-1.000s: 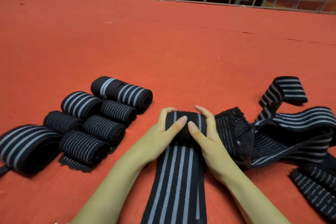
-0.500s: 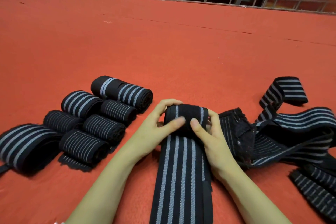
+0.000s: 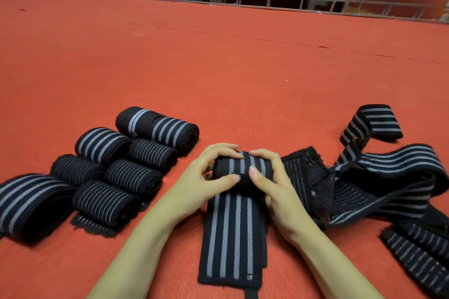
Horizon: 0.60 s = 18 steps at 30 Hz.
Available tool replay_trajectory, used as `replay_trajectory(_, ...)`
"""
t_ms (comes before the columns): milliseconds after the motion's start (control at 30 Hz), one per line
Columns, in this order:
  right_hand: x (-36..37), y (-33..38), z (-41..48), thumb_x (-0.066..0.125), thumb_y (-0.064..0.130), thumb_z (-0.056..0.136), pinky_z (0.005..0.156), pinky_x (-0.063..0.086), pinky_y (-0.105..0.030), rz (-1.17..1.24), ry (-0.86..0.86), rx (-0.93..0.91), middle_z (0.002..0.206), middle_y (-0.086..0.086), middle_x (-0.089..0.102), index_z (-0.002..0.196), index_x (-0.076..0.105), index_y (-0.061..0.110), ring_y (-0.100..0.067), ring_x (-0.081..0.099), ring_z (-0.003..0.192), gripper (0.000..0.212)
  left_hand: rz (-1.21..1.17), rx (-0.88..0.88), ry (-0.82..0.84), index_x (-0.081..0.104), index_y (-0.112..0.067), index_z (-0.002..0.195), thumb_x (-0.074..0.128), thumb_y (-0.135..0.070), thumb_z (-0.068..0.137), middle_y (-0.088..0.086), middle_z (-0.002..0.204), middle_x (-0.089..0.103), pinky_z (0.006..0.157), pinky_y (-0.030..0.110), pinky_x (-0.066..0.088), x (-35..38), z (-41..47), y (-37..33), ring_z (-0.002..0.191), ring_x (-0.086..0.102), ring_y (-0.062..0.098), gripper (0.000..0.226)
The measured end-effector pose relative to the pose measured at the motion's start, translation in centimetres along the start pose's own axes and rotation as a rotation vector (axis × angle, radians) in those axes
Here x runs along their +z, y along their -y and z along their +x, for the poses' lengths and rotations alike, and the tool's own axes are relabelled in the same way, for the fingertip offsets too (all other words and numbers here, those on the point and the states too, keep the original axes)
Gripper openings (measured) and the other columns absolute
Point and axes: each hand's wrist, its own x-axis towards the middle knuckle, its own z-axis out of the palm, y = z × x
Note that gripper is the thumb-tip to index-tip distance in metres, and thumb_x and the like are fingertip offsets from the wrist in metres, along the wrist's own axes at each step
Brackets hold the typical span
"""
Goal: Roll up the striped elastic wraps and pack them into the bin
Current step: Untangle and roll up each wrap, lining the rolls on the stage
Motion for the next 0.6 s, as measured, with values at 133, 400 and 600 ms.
replay_trajectory(133,0.2,0.3,-0.2,0.067,0.040,0.075,0.106,0.038,-0.056,-0.037,-0.012,-0.050,0.129,-0.007,0.054,0.112,0.059,0.034,-0.029,0.053,0.122,0.038,-0.031,-0.083,-0.017,0.051,-0.050,0.122,0.058,-0.059,0.077,-0.012,0.135,0.049,0.109,0.031,0.036,0.3,0.2,0.5,0.128,0.046,0.004,0.046)
replay_trajectory(400,0.3,0.9,-0.5,0.065,0.020,0.082,0.083,0.052,-0.018,-0.083,0.028,-0.015,0.115,0.016,0.062,0.138,0.026,0.034,0.003,0.064,0.101,0.069,-0.112,-0.118,-0.008,0.040,-0.035,0.136,0.061,-0.031,0.090,-0.019,0.114,0.061,0.088,0.018,0.048,0.3,0.0,-0.2,0.106,0.062,0.001,0.051)
replay_trajectory(600,0.5,0.7,-0.5,0.062,0.042,0.082,0.082,0.051,-0.018,-0.074,0.096,0.078,0.126,0.006,0.059,0.137,0.012,0.051,-0.001,0.063,0.106,0.075,-0.036,-0.140,0.060,0.015,-0.056,0.139,0.053,-0.061,0.080,-0.008,0.152,0.026,0.118,0.038,0.026,1.1,-0.6,0.8,0.139,0.030,0.005,0.071)
